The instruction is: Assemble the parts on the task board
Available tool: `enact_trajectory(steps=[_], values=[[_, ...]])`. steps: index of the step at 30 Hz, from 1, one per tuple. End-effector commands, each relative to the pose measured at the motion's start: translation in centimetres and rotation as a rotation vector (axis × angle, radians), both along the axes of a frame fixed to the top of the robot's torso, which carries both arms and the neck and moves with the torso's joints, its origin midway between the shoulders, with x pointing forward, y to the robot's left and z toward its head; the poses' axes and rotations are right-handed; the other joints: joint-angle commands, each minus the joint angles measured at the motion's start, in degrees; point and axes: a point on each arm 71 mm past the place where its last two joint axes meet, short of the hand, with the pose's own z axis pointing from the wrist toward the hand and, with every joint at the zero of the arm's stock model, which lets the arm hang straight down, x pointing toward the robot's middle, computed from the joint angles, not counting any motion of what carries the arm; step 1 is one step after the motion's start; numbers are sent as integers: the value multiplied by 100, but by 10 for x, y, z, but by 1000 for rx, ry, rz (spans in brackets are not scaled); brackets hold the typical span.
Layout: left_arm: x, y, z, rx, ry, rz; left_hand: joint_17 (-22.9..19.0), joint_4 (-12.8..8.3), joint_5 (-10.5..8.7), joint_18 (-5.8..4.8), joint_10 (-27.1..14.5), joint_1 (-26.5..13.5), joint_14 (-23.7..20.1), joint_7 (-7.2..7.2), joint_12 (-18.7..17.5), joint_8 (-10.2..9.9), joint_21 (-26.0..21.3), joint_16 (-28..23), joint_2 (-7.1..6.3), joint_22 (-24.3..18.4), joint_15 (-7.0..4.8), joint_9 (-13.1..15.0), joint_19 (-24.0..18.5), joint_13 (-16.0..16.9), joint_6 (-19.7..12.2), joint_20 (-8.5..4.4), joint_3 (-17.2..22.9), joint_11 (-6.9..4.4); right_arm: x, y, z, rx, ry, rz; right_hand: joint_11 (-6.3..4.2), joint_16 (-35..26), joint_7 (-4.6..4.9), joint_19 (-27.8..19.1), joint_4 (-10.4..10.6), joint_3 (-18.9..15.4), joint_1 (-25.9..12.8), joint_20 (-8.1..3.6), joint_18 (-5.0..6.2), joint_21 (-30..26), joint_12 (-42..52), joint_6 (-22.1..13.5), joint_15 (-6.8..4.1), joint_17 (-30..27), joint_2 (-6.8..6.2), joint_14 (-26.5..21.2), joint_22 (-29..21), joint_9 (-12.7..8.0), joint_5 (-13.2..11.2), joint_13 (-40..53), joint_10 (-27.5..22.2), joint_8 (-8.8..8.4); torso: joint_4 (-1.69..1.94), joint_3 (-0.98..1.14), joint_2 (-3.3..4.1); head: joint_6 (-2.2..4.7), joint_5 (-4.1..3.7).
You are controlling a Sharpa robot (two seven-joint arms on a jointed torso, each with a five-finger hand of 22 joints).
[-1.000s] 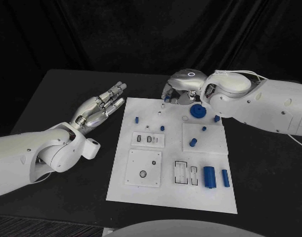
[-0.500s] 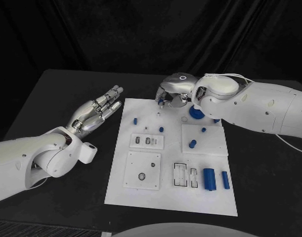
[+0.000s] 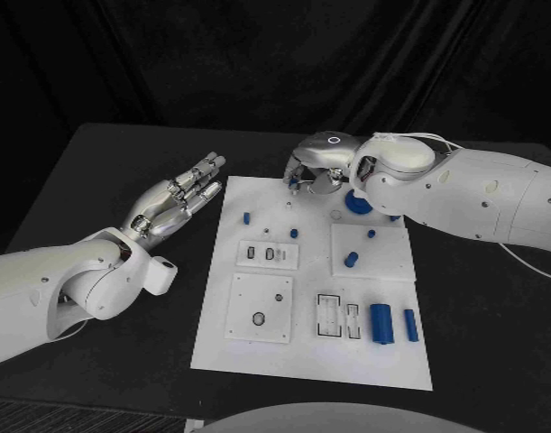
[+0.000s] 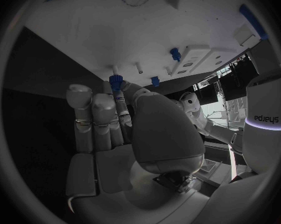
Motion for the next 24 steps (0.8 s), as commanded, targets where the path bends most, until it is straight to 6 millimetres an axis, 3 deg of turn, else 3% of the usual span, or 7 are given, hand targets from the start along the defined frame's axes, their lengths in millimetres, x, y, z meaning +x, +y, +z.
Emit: enact_trajectory(steps=[1,19,21,22,24], values=[[-5,-1,18,-130,-205,-56,-8,-6,18,93,1,45,-2,10,-38,22,-20,-21,4,-5,42,7,4,-8,27,59,30,51,-1,-3,-8,-20,24,-12,9,15,-4,6,18,28,9,32,-111,24,-12,-53,29,-12,-39,-11,13,8,-1,-2,-65,-33,6,-2,-4,2,4],[-4,-1,17,-128,-196,-60,-8,-6,18,93,1,46,-2,14,-38,21,-20,-21,9,-5,50,7,4,-8,26,65,35,54,-5,-7,-8,7,1,0,10,72,3,-16,31,69,1,46,-122,111,1,-81,36,63,-77,-37,147,10,50,5,-38,-44,-19,-5,-26,5,1],[-4,-1,16,-127,-194,-60,-8,-7,19,93,1,47,-2,18,-38,20,-20,-21,15,-5,59,6,4,-8,19,73,42,60,-4,-8,-10,-7,18,-18,54,23,-118,-86,137,22,-143,70,-108,66,-19,-493,93,9,-179,-91,125,-74,-138,-8,-329,-69,-15,-4,-26,4,-11],[-4,-1,16,-127,-194,-60,-8,-7,19,93,1,47,-2,18,-38,20,-20,-21,15,-5,59,6,4,-8,19,73,42,60,-3,-9,-11,-13,25,-30,128,-57,-132,-162,179,-53,-224,119,-99,-11,-22,-891,124,-83,-259,-157,65,-167,-242,-13,-727,-73,-15,-4,-27,5,-15],[-4,-1,16,-127,-192,-61,-8,-7,19,93,1,47,-2,18,-38,20,-20,-21,15,-5,59,6,4,-8,19,73,42,60,-2,-11,-12,-22,35,-49,178,-117,-152,-245,191,-162,-283,111,-69,-105,-1,-1254,62,-148,-282,-222,-12,-261,-334,-16,-1207,-64,-13,-6,-29,7,-24]])
